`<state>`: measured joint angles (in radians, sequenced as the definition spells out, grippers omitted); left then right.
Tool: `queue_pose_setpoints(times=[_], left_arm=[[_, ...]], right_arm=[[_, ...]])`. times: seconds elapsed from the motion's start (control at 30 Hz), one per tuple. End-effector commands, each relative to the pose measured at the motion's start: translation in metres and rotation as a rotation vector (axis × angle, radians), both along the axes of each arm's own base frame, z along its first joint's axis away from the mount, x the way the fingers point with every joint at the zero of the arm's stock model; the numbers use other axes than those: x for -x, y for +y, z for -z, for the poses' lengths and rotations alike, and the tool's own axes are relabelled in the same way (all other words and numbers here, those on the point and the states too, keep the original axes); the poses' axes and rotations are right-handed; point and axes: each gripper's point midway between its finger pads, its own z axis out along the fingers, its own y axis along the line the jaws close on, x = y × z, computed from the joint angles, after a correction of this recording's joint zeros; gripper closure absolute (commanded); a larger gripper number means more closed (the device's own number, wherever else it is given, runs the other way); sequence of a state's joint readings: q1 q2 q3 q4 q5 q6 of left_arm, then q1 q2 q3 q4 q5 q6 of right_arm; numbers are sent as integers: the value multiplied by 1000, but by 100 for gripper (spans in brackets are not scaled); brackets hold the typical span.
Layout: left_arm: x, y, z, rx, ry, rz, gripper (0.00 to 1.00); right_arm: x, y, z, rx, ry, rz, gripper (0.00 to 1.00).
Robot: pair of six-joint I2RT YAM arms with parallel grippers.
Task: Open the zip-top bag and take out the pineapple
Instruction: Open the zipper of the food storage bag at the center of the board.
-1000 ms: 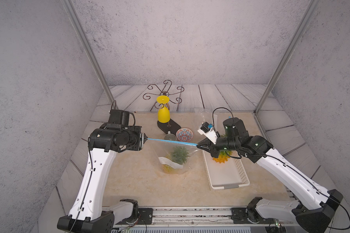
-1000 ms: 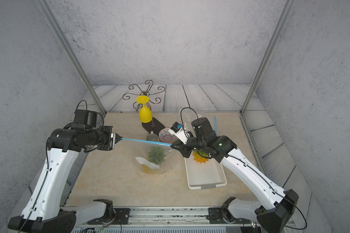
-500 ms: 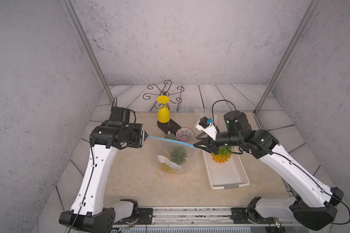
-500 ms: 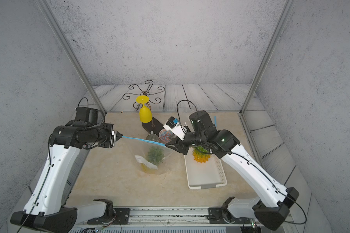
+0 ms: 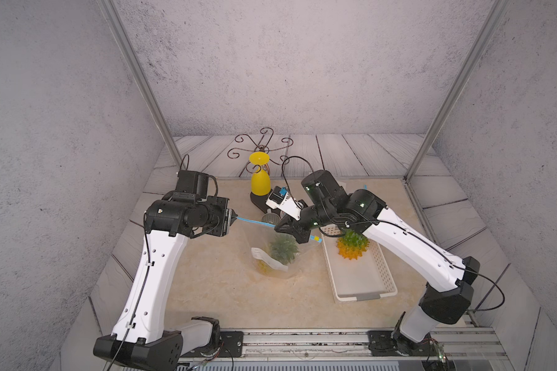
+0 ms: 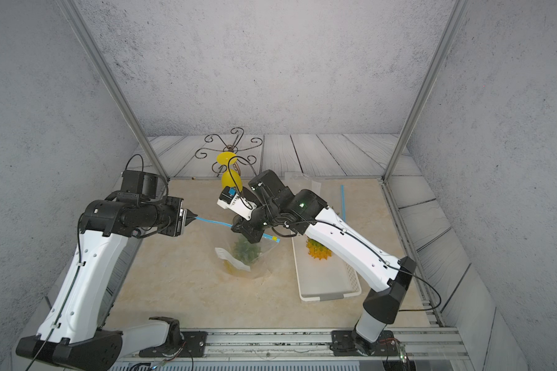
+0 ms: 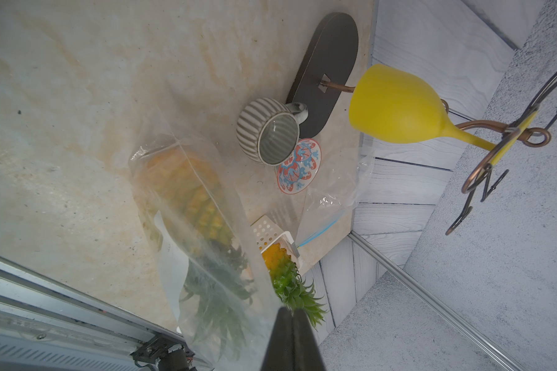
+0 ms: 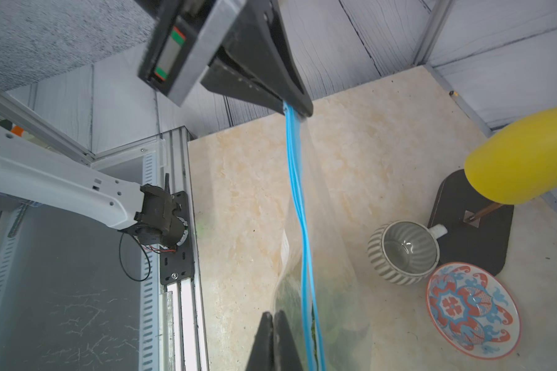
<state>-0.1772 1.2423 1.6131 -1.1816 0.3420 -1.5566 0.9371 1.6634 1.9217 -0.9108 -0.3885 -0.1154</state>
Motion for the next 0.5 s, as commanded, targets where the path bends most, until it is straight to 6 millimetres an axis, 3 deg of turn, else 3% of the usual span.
queue_pose_setpoints(times=[0.0,0.13,0.3,0.47], left_arm=[[8,5,-4,-53,-22,35,100],[8,5,-1,-69,-26,51,100],[12,12,-3,-132,-36,68,100],[15,13,0,-141,-35,76,100]], right_arm=[[-5,-4,8,53,18,45,100],[-5,-3,15,69,40,54,100],[-6,-4,9,53,25,62,100],[-3,-1,24,93,49,40,97]])
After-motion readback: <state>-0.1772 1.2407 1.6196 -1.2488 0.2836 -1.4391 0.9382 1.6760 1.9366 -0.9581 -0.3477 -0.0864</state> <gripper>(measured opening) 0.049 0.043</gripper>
